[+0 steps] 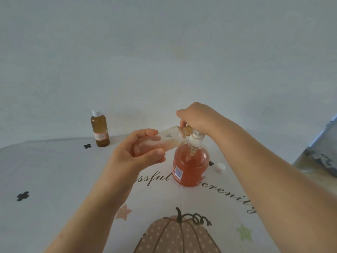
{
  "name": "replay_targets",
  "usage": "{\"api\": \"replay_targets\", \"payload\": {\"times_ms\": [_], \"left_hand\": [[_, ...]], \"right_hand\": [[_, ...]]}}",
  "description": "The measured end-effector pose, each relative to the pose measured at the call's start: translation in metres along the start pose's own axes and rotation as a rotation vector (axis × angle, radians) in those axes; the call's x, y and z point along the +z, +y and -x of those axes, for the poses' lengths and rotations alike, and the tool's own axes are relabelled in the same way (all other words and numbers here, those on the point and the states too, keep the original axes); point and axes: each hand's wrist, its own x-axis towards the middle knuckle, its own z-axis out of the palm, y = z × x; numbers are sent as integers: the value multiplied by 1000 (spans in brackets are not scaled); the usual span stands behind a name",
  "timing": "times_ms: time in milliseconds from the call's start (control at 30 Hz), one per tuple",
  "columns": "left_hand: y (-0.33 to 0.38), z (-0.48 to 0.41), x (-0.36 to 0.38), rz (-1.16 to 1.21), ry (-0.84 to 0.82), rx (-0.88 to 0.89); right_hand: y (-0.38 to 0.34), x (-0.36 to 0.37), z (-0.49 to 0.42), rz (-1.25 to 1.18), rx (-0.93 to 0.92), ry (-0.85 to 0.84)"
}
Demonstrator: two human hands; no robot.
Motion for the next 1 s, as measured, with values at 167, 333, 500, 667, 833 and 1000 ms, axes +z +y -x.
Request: {"api": "replay_targets", "payload": {"times_ms": [167, 333, 500, 667, 833, 1000], "left_hand": [[4, 2, 2, 10, -6, 13], [4, 2, 2, 3, -9, 10], [2, -2, -1, -19, -3, -5], [0, -3, -2, -46, 13, -29], [1, -1, -2, -44, 0, -24], [4, 0, 1, -19, -1, 1]], "right_hand": [[-3, -6, 2, 18, -13, 22], [-3, -7, 3, 31, -24, -7], [4, -4, 4, 36, -87, 28], [5, 1, 2, 57, -96, 12], [6, 0, 5, 28, -78, 7], [-3, -6, 4, 27, -25, 23]]}}
